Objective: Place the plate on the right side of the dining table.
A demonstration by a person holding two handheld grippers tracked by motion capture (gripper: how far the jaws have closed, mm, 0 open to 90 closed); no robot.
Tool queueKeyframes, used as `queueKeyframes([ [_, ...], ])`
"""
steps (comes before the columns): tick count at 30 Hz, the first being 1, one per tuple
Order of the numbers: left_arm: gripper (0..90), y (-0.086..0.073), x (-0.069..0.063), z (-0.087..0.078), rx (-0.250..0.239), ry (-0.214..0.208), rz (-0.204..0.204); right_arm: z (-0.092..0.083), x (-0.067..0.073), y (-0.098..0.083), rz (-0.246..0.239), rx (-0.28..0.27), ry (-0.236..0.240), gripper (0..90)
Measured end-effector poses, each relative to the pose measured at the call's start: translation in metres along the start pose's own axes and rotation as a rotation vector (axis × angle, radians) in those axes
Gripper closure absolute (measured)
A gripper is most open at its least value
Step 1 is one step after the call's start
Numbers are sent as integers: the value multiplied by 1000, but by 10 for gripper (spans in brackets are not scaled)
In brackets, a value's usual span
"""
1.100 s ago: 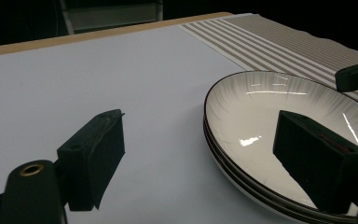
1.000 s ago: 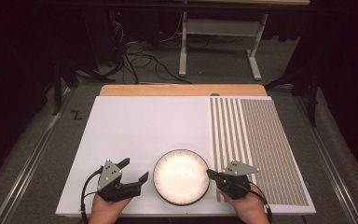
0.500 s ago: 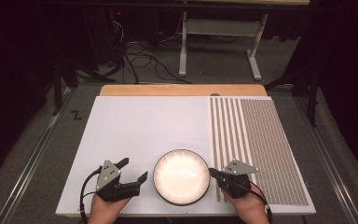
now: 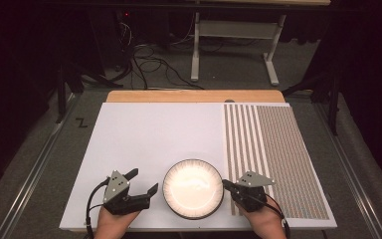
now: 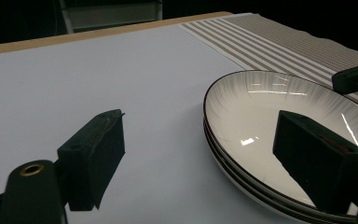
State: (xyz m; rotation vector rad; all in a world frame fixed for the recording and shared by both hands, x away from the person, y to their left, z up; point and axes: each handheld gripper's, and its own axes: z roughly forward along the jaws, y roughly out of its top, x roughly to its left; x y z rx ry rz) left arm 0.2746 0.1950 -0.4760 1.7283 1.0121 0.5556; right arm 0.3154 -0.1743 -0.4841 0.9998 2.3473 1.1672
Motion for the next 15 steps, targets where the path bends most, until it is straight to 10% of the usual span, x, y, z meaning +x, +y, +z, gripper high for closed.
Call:
queueKeyframes([
  [15, 175, 0, 0, 1, 3, -5, -5, 2, -1, 0, -2, 4, -7, 900],
])
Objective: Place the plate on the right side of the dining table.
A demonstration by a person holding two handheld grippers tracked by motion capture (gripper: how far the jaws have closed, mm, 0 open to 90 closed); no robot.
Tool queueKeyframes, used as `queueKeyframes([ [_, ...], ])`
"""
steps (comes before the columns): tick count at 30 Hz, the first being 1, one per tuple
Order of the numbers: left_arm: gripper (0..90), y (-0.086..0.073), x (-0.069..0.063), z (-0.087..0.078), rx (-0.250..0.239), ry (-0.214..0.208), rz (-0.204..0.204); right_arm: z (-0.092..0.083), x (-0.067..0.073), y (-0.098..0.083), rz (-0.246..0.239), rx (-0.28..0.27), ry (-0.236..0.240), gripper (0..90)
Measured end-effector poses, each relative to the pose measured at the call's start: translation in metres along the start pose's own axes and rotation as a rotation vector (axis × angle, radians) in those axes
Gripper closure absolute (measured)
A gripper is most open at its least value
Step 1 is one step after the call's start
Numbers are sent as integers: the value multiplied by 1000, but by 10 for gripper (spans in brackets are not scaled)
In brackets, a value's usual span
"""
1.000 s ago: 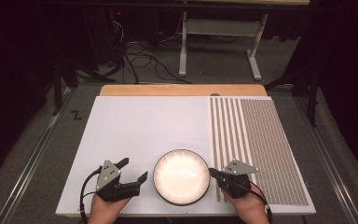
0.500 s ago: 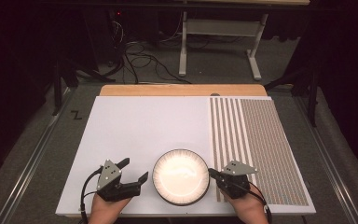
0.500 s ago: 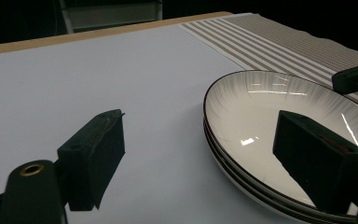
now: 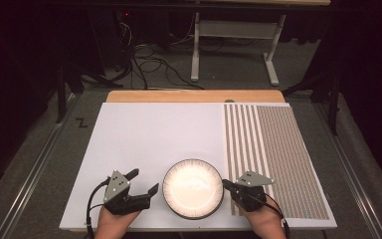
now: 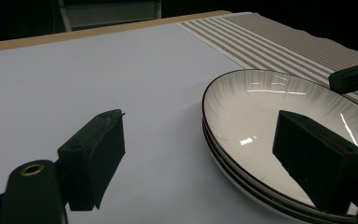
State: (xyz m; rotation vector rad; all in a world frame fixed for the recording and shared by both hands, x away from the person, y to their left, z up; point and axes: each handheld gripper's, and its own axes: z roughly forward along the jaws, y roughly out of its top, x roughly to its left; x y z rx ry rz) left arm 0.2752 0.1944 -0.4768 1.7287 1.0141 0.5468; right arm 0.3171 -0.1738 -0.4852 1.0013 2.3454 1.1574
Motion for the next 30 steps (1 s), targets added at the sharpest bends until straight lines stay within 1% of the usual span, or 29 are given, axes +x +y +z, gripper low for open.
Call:
queueKeyframes([
  [15, 175, 0, 0, 0, 1, -5, -5, 1, 0, 0, 15, 0, 4, 900],
  [17, 175, 0, 0, 0, 2, -5, -4, 2, 2, 0, 11, 3, 13, 900],
  [20, 175, 0, 0, 0, 0, -5, -5, 4, 5, 1, -8, 11, 13, 900],
  [23, 175, 0, 1, 0, 0, -6, -8, 5, 6, 1, -4, 13, 21, 900],
  [30, 175, 0, 1, 0, 2, -8, -11, 9, 11, 1, -19, 21, 35, 900],
])
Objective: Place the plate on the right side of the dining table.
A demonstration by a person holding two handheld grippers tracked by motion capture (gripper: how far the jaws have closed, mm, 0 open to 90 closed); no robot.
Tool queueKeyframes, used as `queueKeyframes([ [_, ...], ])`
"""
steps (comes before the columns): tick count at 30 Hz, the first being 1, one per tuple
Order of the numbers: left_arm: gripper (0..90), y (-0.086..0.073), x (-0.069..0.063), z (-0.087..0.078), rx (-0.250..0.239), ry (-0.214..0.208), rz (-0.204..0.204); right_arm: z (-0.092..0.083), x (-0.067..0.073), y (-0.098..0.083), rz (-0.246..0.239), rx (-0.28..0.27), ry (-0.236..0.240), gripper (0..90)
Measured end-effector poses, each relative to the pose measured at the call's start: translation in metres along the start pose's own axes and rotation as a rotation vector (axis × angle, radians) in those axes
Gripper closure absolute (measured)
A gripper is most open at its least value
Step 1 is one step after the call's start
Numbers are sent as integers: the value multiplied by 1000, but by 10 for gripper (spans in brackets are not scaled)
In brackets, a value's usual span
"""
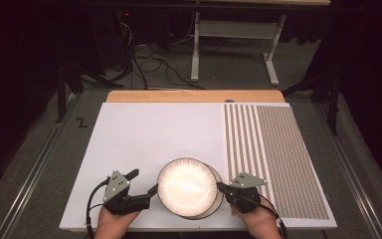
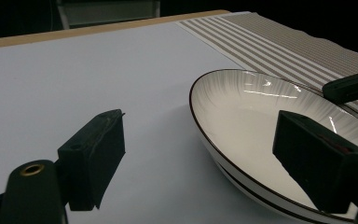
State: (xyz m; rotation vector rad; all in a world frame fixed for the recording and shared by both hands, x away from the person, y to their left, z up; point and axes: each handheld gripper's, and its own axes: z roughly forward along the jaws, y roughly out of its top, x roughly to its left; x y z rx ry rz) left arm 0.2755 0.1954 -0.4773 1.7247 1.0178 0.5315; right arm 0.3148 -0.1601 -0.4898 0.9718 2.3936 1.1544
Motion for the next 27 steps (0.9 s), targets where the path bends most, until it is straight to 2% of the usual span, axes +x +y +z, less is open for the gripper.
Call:
queueKeyframes([
  [7, 175, 0, 1, 0, 2, -2, -7, 4, 4, 1, -12, 4, 6, 900],
  [27, 175, -1, 2, 1, 11, -15, -19, 4, 4, 3, 0, 7, 8, 900],
])
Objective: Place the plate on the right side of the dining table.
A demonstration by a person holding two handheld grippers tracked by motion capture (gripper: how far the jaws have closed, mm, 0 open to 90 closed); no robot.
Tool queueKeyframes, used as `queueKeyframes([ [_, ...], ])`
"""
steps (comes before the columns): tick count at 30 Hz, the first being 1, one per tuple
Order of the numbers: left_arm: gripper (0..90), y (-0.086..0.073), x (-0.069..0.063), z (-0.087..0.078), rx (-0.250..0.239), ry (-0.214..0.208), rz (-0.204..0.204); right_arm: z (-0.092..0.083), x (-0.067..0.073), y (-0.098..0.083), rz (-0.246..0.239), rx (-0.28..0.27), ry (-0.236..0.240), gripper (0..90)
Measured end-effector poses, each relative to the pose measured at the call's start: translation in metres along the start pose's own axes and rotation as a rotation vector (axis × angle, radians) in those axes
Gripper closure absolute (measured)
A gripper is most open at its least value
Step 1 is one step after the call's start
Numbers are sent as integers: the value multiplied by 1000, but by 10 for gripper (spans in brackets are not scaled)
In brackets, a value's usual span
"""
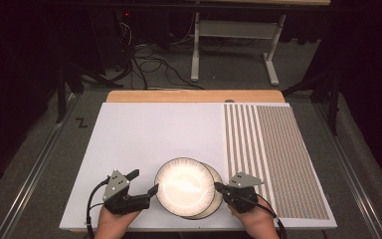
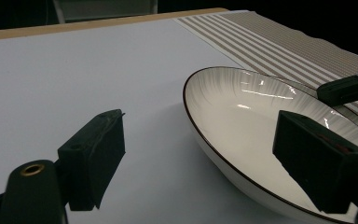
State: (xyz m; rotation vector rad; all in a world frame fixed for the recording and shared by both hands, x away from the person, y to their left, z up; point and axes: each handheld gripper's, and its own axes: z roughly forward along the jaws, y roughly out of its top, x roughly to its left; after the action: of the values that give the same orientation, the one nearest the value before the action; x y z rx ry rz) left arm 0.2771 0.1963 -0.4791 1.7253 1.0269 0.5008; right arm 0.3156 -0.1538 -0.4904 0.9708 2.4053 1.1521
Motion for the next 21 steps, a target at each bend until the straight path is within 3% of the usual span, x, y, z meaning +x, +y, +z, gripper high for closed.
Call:
queueKeyframes([
  [7, 175, 0, 0, 0, 0, -4, -2, 3, 3, 0, -9, 10, 18, 900],
  [15, 175, 0, 1, -1, -2, -11, -11, 13, 20, 3, -59, 30, 42, 900],
  [21, 175, -1, 1, 0, -2, -21, -23, 15, 22, 4, -53, 35, 48, 900],
])
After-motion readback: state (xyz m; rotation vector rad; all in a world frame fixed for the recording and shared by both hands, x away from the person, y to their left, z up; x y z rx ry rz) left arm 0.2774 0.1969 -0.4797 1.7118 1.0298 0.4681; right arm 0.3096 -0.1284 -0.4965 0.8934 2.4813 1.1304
